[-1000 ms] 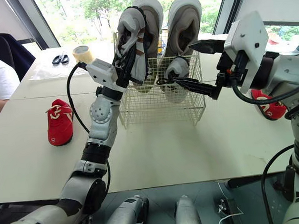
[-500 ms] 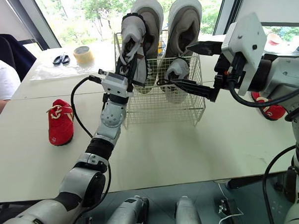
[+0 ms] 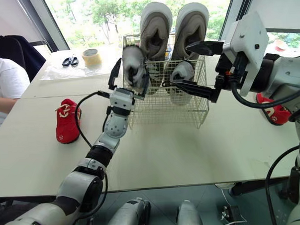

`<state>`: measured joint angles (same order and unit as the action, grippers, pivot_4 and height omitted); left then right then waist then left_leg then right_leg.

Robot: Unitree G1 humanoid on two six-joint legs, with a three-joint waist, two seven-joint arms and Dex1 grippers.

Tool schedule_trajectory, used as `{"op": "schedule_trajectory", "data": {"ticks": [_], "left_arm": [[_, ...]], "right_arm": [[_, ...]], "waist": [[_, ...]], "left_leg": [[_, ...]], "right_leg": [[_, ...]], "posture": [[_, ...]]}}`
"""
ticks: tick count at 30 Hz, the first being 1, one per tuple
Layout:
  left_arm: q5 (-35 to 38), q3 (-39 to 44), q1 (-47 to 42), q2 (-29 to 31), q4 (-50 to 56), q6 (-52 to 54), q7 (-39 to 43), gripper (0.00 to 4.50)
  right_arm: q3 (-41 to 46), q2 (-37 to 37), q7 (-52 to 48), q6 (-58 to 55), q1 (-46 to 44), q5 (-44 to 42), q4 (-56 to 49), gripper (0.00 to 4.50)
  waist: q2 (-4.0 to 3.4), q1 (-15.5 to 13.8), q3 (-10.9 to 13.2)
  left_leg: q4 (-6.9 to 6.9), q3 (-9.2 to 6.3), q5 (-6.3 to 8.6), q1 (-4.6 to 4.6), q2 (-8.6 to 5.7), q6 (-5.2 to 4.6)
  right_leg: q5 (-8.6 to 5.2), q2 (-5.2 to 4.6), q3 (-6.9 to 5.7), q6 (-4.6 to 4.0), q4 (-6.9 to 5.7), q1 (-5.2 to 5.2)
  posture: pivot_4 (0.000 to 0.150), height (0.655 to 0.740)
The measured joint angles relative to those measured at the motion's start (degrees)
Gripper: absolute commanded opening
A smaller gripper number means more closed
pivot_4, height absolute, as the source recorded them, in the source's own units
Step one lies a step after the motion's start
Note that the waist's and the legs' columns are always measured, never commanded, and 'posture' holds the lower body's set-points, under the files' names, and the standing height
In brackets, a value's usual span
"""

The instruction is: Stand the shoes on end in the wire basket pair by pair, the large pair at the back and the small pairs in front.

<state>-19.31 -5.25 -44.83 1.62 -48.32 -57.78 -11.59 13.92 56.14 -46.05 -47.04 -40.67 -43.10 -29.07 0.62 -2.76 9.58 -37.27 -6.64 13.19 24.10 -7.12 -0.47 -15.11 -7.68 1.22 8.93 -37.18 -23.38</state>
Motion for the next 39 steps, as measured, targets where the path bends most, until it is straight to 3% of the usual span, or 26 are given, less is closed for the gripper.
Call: {"op": "schedule_trajectory", "data": {"ticks": [4,10,18,20,25,30,39], "left_arm": [[5.4,-0.1,1.3,-0.1,1.9,1.2,5.3,4.46],[19.8,-0.6,9.2,2.5,17.8,11.8,20.3,4.46],[37.9,0.7,18.5,10.4,44.9,41.0,31.8,4.46],[43.2,2.3,19.1,13.5,50.7,48.2,33.4,4.46],[64.8,10.0,19.5,25.7,62.3,71.6,39.6,4.46],[81.5,14.7,15.0,37.7,63.0,91.0,47.5,4.46],[85.5,12.5,11.3,42.1,63.0,103.4,60.7,4.46]], "right_arm": [[-0.8,-0.1,0.2,0.2,-0.2,0.0,0.0,4.5],[-1.8,-0.2,0.5,0.5,-0.5,0.0,0.2,4.5],[-1.7,-0.1,0.1,0.7,-0.1,0.0,0.7,4.5],[-1.6,0.3,-0.3,1.0,0.4,0.1,0.7,4.5],[3.8,3.8,-0.8,1.2,6.0,1.6,4.1,4.5],[11.7,5.6,5.5,1.5,12.1,8.6,13.5,4.5],[14.5,4.2,11.8,6.4,22.6,20.7,36.4,4.5]], "waist": [[-0.04,0.4,0.0],[-0.24,1.6,-0.1],[-0.23,1.8,-0.1],[-0.22,2.0,-0.1],[-0.24,1.9,-0.1],[-0.23,1.9,-0.1],[-0.48,2.6,-0.1]], "left_leg": [[0.01,0.0,0.0,0.0,0.01,0.0],[0.21,0.03,0.01,0.01,0.06,-0.01],[0.11,-0.02,0.01,0.28,0.03,-0.03],[0.12,-0.02,0.03,0.28,0.04,-0.04],[0.15,-0.02,0.04,0.28,0.04,-0.06],[0.14,-0.01,0.04,0.25,0.04,-0.06],[0.25,0.13,0.02,0.21,0.06,-0.04]], "right_leg": [[0.0,0.0,0.0,0.0,0.0,0.0],[-0.01,0.02,0.07,-0.02,0.03,-0.14],[-0.01,0.01,0.05,-0.02,0.08,-0.29],[-0.01,0.01,0.06,-0.02,0.12,-0.29],[-0.02,0.02,0.06,-0.03,0.13,-0.31],[-0.02,0.04,0.06,-0.04,0.14,-0.26],[-0.03,0.04,0.22,-0.04,0.14,-0.31]], "posture": [[0.15,0.74],[0.15,0.74],[0.15,0.74],[0.15,0.74],[0.15,0.74],[0.15,0.74],[0.15,0.74]]}}
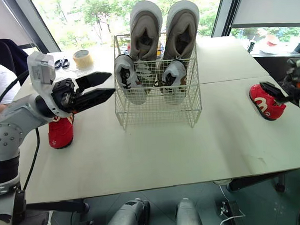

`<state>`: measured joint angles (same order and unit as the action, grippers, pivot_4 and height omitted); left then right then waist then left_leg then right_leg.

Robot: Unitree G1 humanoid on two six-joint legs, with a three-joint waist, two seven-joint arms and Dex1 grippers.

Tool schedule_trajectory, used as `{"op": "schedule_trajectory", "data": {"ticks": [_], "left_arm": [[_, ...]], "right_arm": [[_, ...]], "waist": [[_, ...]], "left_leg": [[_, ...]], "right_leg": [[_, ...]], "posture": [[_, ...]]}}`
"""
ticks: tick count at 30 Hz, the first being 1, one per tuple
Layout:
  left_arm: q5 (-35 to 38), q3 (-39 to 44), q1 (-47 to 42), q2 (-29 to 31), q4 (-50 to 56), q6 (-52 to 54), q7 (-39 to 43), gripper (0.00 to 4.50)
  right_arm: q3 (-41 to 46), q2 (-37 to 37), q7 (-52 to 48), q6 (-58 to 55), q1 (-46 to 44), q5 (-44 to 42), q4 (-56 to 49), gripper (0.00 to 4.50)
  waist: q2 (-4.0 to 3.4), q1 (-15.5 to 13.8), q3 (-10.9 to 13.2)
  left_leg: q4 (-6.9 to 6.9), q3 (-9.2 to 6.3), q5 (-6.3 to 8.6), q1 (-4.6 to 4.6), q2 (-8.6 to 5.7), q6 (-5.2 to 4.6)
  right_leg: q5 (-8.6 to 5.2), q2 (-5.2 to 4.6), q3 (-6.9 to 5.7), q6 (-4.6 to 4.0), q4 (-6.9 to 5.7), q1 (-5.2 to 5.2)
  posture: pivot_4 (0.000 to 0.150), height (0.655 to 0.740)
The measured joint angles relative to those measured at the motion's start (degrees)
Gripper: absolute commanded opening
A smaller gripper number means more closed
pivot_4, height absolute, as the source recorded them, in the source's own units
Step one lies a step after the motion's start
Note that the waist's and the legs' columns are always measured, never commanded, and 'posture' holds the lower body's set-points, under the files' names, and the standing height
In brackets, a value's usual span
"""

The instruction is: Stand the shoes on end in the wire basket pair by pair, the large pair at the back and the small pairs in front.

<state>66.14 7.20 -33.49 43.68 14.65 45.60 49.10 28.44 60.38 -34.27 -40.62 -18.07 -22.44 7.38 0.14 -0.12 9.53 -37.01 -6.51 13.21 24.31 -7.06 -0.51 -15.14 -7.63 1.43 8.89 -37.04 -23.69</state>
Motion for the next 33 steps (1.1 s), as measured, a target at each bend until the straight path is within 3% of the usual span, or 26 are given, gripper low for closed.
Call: {"op": "schedule_trajectory", "data": {"ticks": [9,20,24,28,33], "left_arm": [[-3.3,-4.6,0.8,-3.4,1.6,1.5,4.5,4.46],[-9.9,-8.2,0.1,-5.7,2.3,1.4,5.9,4.46],[-11.1,-8.2,0.2,-5.7,2.6,1.4,5.8,4.46],[-11.8,-8.2,0.2,-5.8,3.6,1.4,4.9,4.5],[-12.2,-8.1,0.2,-6.1,4.0,1.5,3.6,4.5]], "right_arm": [[-6.0,-3.2,-2.3,12.7,-3.6,5.4,21.3,4.5],[-11.9,-5.7,-4.4,26.0,-21.0,11.1,51.1,4.5],[-12.7,-5.8,-4.3,29.1,-24.5,12.9,57.2,4.5],[-13.2,-5.9,-3.9,30.9,-26.8,14.1,60.5,3.2],[-13.7,-6.4,-4.3,31.7,-27.8,14.9,61.6,0.66]], "waist": [[-0.06,0.9,0.0],[-0.13,0.9,0.1],[-0.13,1.0,0.1],[-0.13,1.0,0.1],[-0.13,1.1,0.1]], "left_leg": [[-0.01,0.01,-0.01,-0.02,0.0,0.02],[0.0,0.04,-0.14,-0.03,0.0,0.24],[-0.01,0.03,-0.14,-0.03,0.0,0.25],[-0.01,0.03,-0.15,-0.03,0.0,0.25],[0.0,0.03,-0.15,-0.03,0.0,0.26]], "right_leg": [[0.0,-0.01,0.0,0.0,0.06,0.05],[0.0,-0.01,0.0,0.01,0.13,0.09],[0.0,0.0,0.0,0.01,0.19,0.13],[0.0,0.0,0.0,0.01,0.19,0.12],[0.0,0.0,0.0,0.01,0.19,0.12]], "posture": [[0.15,0.74],[0.15,0.74],[0.15,0.74],[0.15,0.74],[0.15,0.74]]}}
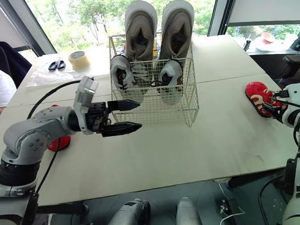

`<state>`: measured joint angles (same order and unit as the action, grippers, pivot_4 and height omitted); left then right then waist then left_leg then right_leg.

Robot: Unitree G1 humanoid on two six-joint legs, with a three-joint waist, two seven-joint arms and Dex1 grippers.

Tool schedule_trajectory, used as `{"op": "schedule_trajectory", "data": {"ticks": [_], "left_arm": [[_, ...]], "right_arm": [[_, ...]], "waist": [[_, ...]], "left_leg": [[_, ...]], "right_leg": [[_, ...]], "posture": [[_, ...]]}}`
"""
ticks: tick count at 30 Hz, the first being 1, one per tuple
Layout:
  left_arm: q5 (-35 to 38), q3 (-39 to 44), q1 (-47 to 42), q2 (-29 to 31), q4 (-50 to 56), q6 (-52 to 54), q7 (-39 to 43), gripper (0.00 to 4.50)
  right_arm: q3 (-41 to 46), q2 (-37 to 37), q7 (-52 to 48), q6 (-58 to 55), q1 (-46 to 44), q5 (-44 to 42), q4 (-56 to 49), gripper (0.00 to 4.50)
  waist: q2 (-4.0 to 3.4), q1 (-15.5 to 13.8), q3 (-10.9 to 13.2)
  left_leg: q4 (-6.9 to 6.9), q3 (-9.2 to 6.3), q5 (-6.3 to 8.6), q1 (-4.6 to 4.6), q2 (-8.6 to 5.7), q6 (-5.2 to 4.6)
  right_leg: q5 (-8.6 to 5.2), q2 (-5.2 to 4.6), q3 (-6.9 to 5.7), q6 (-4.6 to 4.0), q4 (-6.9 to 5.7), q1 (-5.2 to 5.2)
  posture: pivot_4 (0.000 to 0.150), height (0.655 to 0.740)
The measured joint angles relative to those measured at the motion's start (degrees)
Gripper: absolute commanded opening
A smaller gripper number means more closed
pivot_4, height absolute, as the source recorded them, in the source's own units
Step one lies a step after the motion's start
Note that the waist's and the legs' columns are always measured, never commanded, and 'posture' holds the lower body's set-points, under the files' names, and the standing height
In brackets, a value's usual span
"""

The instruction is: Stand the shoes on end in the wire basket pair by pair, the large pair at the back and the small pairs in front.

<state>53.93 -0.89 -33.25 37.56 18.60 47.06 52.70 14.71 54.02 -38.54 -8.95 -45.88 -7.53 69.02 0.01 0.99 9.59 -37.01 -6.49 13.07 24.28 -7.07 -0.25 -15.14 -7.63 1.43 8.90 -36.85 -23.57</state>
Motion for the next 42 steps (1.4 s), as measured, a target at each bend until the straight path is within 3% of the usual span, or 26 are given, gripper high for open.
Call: {"op": "schedule_trajectory", "data": {"ticks": [2,8,13,18,21,27,34,41,42], "left_arm": [[0.0,0.1,0.0,0.0,0.0,0.1,-0.2,4.5],[1.2,2.6,-1.0,0.0,-1.5,1.1,-0.5,4.5],[3.0,5.9,-1.4,0.5,-3.4,2.9,-0.7,4.5],[6.5,8.7,-5.6,0.9,-7.9,6.3,-0.3,4.5],[8.0,9.3,-8.3,1.0,-11.4,8.1,0.7,4.5],[8.4,9.5,-13.9,1.4,-18.5,11.4,4.1,4.5],[9.3,10.8,-16.2,0.9,-21.2,13.5,5.4,4.5],[9.2,10.8,-16.2,0.4,-21.2,14.1,5.9,4.5],[9.2,10.8,-16.2,0.3,-21.2,14.2,5.9,4.24]], "right_arm": [[-0.4,0.0,-0.5,0.2,0.0,0.1,0.0,0.02],[0.0,1.2,-3.0,-1.5,0.6,-0.7,-9.8,0.02],[6.9,4.8,-3.4,-11.5,6.7,-7.3,-40.8,0.02],[13.5,7.3,-5.9,-23.9,8.6,-23.1,-79.1,0.02],[12.3,7.9,-8.1,-26.5,9.1,-28.8,-90.3,0.02],[2.7,7.9,-11.5,-26.0,7.2,-31.5,-98.7,0.02],[-8.3,7.3,-17.1,-12.7,7.0,-20.5,-98.3,0.02],[-14.1,4.4,-20.4,-5.3,4.7,-15.0,-95.6,0.02],[-14.2,3.9,-20.5,-4.9,4.2,-14.6,-95.4,0.0]], "waist": [[-0.01,0.0,0.0],[-0.38,-0.1,0.2],[-0.54,-0.4,0.3],[-0.55,-0.3,0.3],[-0.37,-0.4,0.3],[-0.31,-0.5,0.4],[-0.3,-0.2,0.4],[-0.28,-0.3,0.4],[-0.28,-0.3,0.4]], "left_leg": [[0.0,0.0,0.0,0.0,0.0,0.01],[-0.01,0.01,-0.01,0.02,-0.03,0.01],[0.06,-0.08,0.0,0.14,0.01,0.0],[0.01,-0.12,0.13,0.14,0.04,-0.21],[-0.11,-0.12,0.19,0.09,0.0,-0.31],[-0.09,-0.12,0.2,0.13,-0.03,-0.33],[-0.07,-0.06,0.09,0.13,-0.01,-0.14],[-0.09,-0.07,0.04,0.14,-0.02,-0.06],[-0.08,-0.07,0.04,0.14,-0.01,-0.06]], "right_leg": [[0.0,0.0,0.0,0.0,0.0,-0.01],[0.0,-0.03,0.01,0.01,-0.02,-0.04],[-0.02,0.01,-0.01,0.02,-0.13,-0.23],[-0.02,0.03,-0.05,0.02,-0.17,-0.21],[-0.01,-0.02,-0.09,0.04,-0.1,-0.05],[-0.01,-0.06,-0.08,0.04,-0.1,-0.14],[-0.01,-0.03,-0.04,0.04,-0.15,-0.22],[-0.01,-0.04,-0.03,0.04,-0.15,-0.21],[-0.01,-0.04,-0.03,0.04,-0.16,-0.21]], "posture": [[0.15,0.74],[0.15,0.74],[0.15,0.74],[0.15,0.74],[0.15,0.74],[0.15,0.74],[0.15,0.74],[0.15,0.74],[0.15,0.74]]}}
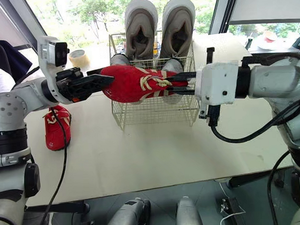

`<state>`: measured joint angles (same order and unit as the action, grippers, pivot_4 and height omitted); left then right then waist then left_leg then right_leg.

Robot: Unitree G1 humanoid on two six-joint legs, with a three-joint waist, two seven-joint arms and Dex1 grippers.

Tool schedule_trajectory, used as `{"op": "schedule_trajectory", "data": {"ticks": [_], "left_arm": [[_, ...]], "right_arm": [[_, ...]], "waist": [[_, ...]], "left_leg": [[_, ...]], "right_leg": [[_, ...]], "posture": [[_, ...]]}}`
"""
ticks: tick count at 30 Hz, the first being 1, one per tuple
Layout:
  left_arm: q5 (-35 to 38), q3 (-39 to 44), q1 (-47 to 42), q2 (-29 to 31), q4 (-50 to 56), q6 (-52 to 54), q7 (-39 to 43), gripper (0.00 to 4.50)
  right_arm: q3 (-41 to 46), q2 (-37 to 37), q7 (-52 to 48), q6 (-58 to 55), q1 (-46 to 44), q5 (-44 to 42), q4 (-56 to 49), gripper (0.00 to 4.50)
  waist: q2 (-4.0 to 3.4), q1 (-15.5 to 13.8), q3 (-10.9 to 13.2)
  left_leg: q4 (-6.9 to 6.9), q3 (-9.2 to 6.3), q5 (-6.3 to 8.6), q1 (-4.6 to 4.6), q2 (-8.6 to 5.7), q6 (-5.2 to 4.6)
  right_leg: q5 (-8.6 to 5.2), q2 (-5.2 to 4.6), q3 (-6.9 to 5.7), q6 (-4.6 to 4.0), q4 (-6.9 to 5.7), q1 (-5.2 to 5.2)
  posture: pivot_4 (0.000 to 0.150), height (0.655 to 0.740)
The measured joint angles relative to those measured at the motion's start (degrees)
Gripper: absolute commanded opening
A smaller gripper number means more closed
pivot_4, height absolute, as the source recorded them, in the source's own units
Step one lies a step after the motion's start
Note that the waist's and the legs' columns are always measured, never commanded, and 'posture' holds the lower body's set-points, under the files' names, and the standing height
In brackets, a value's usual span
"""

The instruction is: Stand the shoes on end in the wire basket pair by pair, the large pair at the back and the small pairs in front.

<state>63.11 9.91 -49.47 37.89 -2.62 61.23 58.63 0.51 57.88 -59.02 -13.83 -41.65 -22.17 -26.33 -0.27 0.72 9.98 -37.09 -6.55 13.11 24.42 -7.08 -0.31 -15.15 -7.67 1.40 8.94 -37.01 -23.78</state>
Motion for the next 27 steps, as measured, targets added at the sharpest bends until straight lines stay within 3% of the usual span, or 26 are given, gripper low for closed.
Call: {"op": "schedule_trajectory", "data": {"ticks": [2,7,8,9,13,16,17,21,27], "left_arm": [[-0.2,-0.1,0.1,0.0,0.1,0.3,0.2,3.67],[-1.3,-0.2,2.2,0.2,1.7,0.4,1.4,1.11],[-1.4,-0.2,2.4,0.2,1.7,0.4,1.3,0.83],[-1.4,-0.1,2.4,0.1,1.7,0.4,0.9,0.4],[-1.2,0.7,2.9,-2.1,1.4,0.7,-2.0,0.27],[1.2,3.3,4.6,-5.5,1.6,0.8,-6.3,0.27],[2.3,4.6,5.2,-6.9,1.6,0.9,-8.8,0.27],[7.0,9.4,5.8,-10.8,2.6,0.6,-15.6,0.27],[10.2,11.0,6.5,-14.7,4.8,-0.3,-21.3,0.27]], "right_arm": [[-0.5,-0.8,-0.4,0.4,-1.2,0.3,0.5,0.0],[-1.8,-1.6,-1.5,0.6,-3.3,1.3,1.4,0.0],[-1.9,-1.7,-1.7,0.4,-3.4,1.3,1.3,0.0],[-1.9,-1.9,-1.7,0.0,-3.4,1.1,1.3,0.97],[0.9,-2.1,-0.9,-7.5,-3.0,-4.6,1.2,2.71],[9.3,-2.8,3.6,-20.6,0.6,-16.3,1.9,4.25],[13.9,-3.5,7.1,-26.8,2.4,-22.7,3.0,4.45],[25.4,-8.5,17.5,-38.0,8.7,-37.7,5.6,4.45],[27.5,-23.8,32.0,-40.3,15.4,-51.1,6.4,4.45]], "waist": [[0.0,0.0,0.0],[0.01,0.0,0.0],[0.01,0.0,0.0],[0.01,-0.1,0.0],[0.04,-0.3,0.0],[0.16,-0.4,0.1],[0.18,-0.4,0.1],[0.22,-0.3,0.0],[0.23,0.1,0.0]], "left_leg": [[0.01,0.0,0.0,0.0,0.0,0.01],[0.01,0.0,-0.01,0.0,0.0,0.02],[0.01,-0.01,-0.01,0.0,0.0,0.02],[0.01,-0.02,-0.01,0.0,0.01,0.01],[-0.01,-0.05,0.03,0.0,0.0,-0.05],[-0.01,-0.1,0.06,0.0,0.0,-0.1],[0.0,-0.1,0.06,0.01,0.01,-0.1],[0.02,-0.12,0.09,-0.01,0.03,-0.15],[0.01,-0.03,0.04,-0.04,0.05,-0.09]], "right_leg": [[0.0,0.0,0.0,0.0,0.0,-0.01],[0.0,0.01,0.01,0.0,-0.01,-0.01],[0.0,0.01,0.0,0.0,-0.01,-0.01],[0.0,0.0,0.0,0.0,-0.01,-0.01],[0.0,-0.01,0.0,0.0,0.01,0.04],[0.01,-0.01,0.0,-0.01,0.03,0.08],[0.01,-0.01,0.0,-0.02,0.03,0.05],[0.01,-0.01,-0.01,-0.03,0.0,0.06],[0.01,0.02,0.08,-0.03,-0.08,0.01]], "posture": [[0.15,0.74],[0.15,0.74],[0.15,0.74],[0.15,0.74],[0.15,0.74],[0.15,0.74],[0.15,0.74],[0.15,0.74],[0.15,0.74]]}}
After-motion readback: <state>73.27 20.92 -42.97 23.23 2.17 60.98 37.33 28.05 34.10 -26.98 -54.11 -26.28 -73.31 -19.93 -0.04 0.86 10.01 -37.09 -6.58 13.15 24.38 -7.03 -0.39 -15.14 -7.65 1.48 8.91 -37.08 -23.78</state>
